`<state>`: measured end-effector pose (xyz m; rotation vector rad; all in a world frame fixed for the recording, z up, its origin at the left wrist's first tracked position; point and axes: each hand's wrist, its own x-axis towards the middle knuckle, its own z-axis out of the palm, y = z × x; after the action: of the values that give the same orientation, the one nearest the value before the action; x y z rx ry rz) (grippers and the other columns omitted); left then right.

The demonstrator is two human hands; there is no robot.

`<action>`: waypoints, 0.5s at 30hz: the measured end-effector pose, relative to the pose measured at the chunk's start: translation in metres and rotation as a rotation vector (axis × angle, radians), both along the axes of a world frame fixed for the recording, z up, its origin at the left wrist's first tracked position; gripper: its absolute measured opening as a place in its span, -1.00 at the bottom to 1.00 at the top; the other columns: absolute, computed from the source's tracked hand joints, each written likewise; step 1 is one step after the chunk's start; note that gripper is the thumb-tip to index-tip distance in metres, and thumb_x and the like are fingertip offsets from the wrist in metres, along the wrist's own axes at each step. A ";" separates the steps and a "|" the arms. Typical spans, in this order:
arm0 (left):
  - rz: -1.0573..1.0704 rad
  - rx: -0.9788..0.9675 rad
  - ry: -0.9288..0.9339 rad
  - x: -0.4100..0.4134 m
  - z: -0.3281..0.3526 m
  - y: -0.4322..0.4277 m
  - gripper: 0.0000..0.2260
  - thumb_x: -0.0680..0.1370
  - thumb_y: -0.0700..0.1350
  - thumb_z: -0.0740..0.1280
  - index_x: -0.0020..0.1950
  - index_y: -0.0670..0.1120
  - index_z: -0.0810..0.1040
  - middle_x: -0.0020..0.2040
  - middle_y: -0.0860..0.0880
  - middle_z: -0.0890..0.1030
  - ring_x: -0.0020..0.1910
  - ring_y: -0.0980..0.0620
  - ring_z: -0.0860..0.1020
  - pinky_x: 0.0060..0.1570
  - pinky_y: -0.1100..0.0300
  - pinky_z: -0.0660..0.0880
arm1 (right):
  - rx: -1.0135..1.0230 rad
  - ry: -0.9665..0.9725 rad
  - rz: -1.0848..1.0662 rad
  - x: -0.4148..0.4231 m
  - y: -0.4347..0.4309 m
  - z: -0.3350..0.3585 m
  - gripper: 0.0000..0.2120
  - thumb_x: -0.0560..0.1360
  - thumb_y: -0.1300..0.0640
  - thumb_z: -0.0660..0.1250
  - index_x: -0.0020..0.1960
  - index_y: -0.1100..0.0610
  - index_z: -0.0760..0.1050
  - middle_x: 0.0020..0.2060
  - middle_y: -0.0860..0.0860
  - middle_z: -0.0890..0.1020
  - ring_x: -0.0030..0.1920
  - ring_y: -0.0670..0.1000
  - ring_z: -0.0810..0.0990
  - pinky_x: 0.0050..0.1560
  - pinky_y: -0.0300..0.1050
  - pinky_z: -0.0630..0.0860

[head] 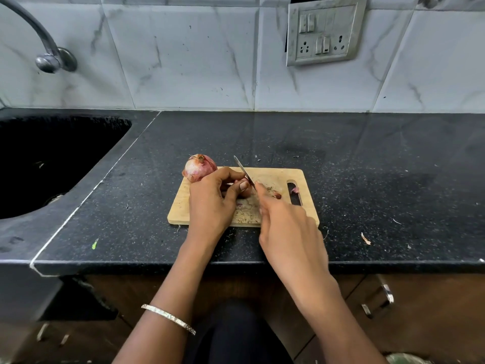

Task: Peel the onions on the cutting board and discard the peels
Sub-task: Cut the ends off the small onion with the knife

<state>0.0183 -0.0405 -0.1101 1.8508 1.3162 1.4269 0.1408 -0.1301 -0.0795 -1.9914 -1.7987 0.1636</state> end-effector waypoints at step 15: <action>0.025 0.010 0.015 0.001 0.001 0.000 -0.90 0.54 -0.25 0.48 -0.01 -0.06 0.71 -0.15 0.21 0.67 -0.16 0.41 0.63 -0.13 0.55 0.45 | 0.017 -0.010 -0.011 -0.001 -0.004 0.000 -0.39 0.67 0.14 0.17 0.60 -0.26 0.04 0.16 0.03 0.61 0.11 0.16 0.62 -0.16 -0.02 0.36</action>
<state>0.0191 -0.0404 -0.1089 1.8608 1.3461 1.4372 0.1397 -0.1340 -0.0791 -1.9942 -1.7890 0.1346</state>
